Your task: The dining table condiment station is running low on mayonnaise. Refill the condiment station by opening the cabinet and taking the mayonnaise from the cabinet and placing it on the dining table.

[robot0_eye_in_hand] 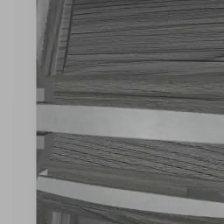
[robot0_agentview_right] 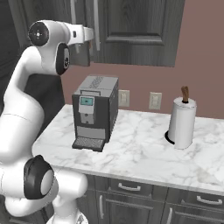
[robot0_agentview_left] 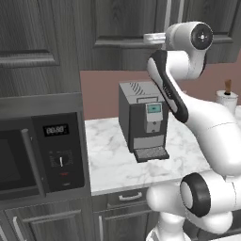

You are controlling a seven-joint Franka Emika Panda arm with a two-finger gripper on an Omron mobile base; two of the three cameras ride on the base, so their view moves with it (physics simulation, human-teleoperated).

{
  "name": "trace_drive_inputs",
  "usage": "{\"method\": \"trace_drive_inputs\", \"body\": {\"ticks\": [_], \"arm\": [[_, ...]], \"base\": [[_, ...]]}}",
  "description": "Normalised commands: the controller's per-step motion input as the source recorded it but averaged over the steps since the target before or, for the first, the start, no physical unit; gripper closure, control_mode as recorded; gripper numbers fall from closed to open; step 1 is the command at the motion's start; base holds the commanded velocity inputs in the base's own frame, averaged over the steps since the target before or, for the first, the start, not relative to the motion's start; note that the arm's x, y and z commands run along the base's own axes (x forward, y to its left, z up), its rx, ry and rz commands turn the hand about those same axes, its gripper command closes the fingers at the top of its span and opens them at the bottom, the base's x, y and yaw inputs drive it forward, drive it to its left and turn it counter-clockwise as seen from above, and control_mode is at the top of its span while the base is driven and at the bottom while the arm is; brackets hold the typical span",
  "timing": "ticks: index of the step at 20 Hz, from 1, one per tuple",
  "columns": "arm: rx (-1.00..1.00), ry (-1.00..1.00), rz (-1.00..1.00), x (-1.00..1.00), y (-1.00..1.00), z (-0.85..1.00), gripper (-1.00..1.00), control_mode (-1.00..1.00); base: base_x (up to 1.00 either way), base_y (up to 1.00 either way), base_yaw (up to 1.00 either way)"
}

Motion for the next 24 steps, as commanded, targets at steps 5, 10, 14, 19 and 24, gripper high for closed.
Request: {"method": "trace_drive_inputs", "body": {"ticks": [5, 10, 14, 19, 24], "arm": [[0.04, 0.0, 0.0, -0.92, 0.57, 0.37, 1.0, -1.0], [0.02, 0.0, 0.0, -0.98, 0.72, 0.54, 1.0, -1.0], [0.01, 0.0, 0.0, -1.0, 0.77, 0.56, 1.0, -1.0], [0.0, -0.13, 0.0, -1.0, 0.69, 0.24, 1.0, -1.0], [0.06, -0.11, 0.0, -0.86, -0.21, -0.07, -1.0, -1.0]], "base": [[0.0, 0.0, 0.0], [0.0, 0.0, 0.0], [0.0, 0.0, 0.0], [0.0, 0.0, 0.0], [0.0, 0.0, 0.0]]}}
